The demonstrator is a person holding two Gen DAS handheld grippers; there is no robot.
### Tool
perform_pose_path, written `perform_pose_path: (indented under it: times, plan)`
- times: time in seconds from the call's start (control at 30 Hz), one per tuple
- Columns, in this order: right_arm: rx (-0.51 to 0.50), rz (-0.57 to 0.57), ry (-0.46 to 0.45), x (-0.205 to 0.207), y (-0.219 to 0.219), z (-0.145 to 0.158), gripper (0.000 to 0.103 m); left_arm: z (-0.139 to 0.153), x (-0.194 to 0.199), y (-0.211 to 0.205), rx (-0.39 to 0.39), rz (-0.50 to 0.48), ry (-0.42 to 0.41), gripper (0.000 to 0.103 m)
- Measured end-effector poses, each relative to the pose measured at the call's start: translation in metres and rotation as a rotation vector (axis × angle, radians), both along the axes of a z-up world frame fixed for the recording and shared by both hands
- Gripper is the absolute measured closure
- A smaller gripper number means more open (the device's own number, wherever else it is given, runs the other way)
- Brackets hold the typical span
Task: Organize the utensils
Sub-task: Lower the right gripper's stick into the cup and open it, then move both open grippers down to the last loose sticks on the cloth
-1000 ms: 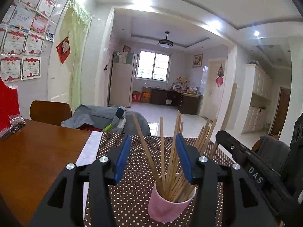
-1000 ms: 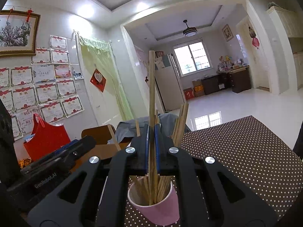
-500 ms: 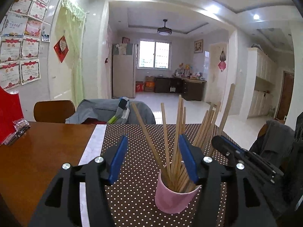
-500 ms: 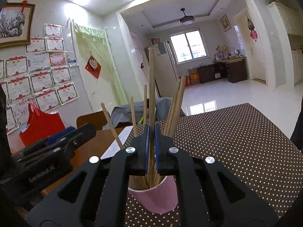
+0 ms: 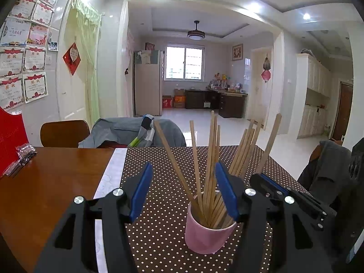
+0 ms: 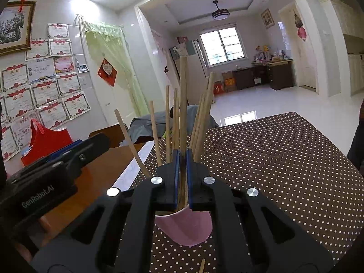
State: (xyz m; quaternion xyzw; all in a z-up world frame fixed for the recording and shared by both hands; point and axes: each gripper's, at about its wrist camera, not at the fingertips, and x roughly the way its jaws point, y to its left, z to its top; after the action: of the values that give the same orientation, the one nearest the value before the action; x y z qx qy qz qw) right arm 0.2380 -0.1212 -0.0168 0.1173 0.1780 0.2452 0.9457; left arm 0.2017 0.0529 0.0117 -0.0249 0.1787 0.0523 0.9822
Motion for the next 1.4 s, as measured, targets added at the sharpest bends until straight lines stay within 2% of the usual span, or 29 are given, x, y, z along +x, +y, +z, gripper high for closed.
perform_pose_path:
  times: [0.07, 0.1, 0.17, 0.2, 0.23, 0.73, 0.97, 1.2, 1.4]
  plan:
    - [-0.008, -0.003, 0.003, -0.002, -0.001, 0.001, 0.094, 0.001, -0.003, -0.002, 0.003, 0.0, -0.002, 0.044]
    - [-0.012, -0.007, 0.006, -0.003, -0.001, 0.002, 0.09, 0.001, -0.004, -0.002, 0.004, 0.0, -0.002, 0.044]
    - [-0.011, -0.016, 0.008, -0.005, -0.005, 0.004, 0.074, 0.001, -0.005, -0.003, 0.005, 0.001, -0.003, 0.044]
    - [-0.007, -0.02, 0.006, -0.006, -0.006, 0.005, 0.058, 0.002, -0.007, -0.003, 0.006, 0.002, -0.002, 0.044]
    - [-0.002, -0.025, 0.001, -0.008, -0.008, 0.006, 0.054, 0.002, -0.008, -0.003, 0.006, 0.005, 0.0, 0.043]
    - [0.036, -0.043, -0.002, -0.044, -0.048, 0.016, 0.049, 0.016, -0.048, -0.023, 0.027, -0.008, -0.025, 0.04]
    - [0.039, -0.046, 0.013, -0.067, -0.068, 0.016, 0.045, 0.014, -0.073, -0.044, 0.066, -0.041, -0.022, 0.036]
    - [0.034, -0.051, 0.065, -0.081, -0.09, 0.003, 0.041, -0.001, -0.086, -0.064, 0.084, -0.082, 0.032, 0.036]
    - [-0.051, -0.05, 0.14, -0.085, -0.1, -0.018, 0.035, -0.028, -0.088, -0.074, 0.055, -0.149, 0.147, 0.036]
